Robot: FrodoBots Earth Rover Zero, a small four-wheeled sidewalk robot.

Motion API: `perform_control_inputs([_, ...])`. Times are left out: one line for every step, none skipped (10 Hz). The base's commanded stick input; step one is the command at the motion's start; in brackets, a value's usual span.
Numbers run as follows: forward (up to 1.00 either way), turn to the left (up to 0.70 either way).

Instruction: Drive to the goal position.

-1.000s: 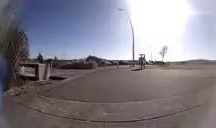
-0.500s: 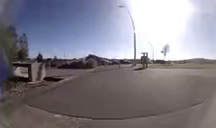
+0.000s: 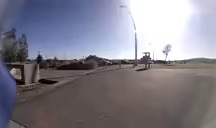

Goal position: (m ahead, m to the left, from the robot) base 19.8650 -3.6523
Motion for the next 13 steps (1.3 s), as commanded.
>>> perform_control_inputs([1.00,0.00])
perform_control_inputs([1.00,0.00])
perform_control_inputs([1.00,0.00])
perform_control_inputs([1.00,0.00])
perform_control_inputs([1.00,0.00])
perform_control_inputs([1.00,0.00])
perform_control_inputs([1.00,-0.02])
perform_control_inputs([1.00,-0.19])
perform_control_inputs([1.00,-0.37])
perform_control_inputs([1.00,-0.40])
perform_control_inputs([1.00,-0.40])
perform_control_inputs([1.00,-0.40])
perform_control_inputs([1.00,-0.40])
